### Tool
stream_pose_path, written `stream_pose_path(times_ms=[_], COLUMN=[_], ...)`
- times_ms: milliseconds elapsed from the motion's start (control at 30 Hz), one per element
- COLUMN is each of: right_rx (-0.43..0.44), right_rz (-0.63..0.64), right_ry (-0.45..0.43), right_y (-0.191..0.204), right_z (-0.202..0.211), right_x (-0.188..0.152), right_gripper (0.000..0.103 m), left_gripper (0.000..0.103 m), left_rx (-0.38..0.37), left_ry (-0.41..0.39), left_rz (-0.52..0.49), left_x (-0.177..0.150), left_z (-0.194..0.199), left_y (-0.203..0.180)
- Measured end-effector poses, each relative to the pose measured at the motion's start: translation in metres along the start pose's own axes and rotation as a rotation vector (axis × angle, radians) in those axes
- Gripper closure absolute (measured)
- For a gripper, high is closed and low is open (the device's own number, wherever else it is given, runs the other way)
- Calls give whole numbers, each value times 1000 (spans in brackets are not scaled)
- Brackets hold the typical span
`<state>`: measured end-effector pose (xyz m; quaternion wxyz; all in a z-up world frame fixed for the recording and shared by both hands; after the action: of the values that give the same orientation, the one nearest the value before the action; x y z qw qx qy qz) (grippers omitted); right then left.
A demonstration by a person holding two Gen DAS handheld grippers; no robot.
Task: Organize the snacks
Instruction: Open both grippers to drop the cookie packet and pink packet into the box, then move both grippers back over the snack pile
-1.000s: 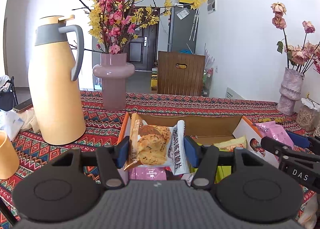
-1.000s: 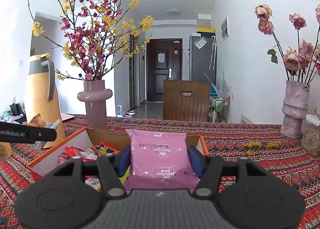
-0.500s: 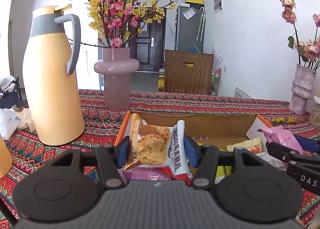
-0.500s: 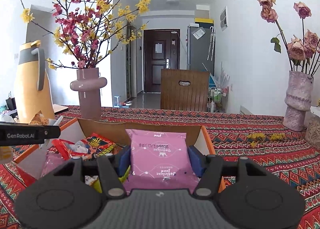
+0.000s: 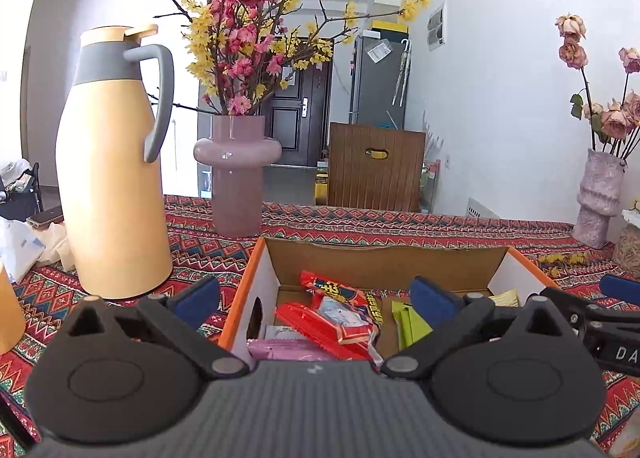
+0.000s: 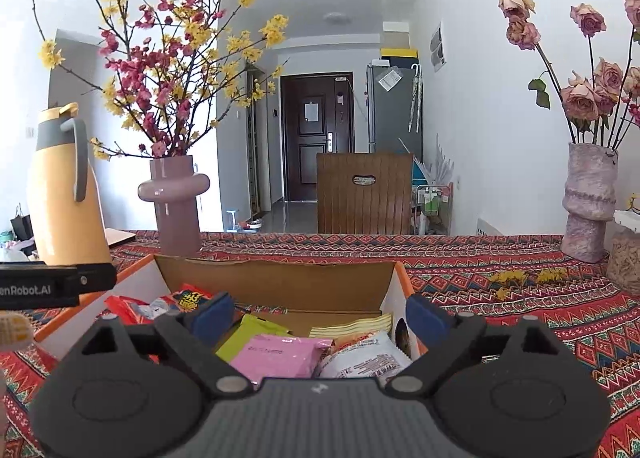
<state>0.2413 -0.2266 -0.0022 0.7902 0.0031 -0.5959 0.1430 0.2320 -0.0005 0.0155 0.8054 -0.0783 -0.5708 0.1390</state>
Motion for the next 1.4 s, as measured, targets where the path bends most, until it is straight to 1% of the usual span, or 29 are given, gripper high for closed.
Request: stream_pose_path(times_ms=[33,167,500,733,933,1200,1400], right_rx=[0,-15,-35,-52,-54,-54,-47], right_rz=[-10,-44,-51,-38,-20,-17,-23], right_ry=[-4,-6,-12,-46,-58,-20,26], right_y=[-2,-7,-8,-9,-5,0,3], right_z=[1,0,0,18,39,67,82], right_x=[0,-3,-2,11,16,2,-17], right_gripper=[0,0,0,0,0,0,0], left_gripper=[0,0,0,0,0,0,0], left_rx=[-2,1,1,-26,-38,-26,3], left_ry=[4,25,24,6,6,33,72], left_rz=[0,1,3,36,40,32,25], left_x=[0,-2,-1,14,16,3,-13], left_z=[0,-4,-1,20,40,62,71], left_y=[0,1,-2,-2,-3,6,18])
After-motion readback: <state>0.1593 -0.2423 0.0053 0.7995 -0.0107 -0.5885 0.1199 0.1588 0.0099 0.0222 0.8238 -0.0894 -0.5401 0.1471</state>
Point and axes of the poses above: each gripper's, at about its wrist camera, not at the fingertips, and z roughly against the way its jaws point, y to its left, x to its top, the point moved 2 cm from there along -z, roughly the way its jaws point, and after that the axes turned 14 degrees about z, right-handed, at the moved point
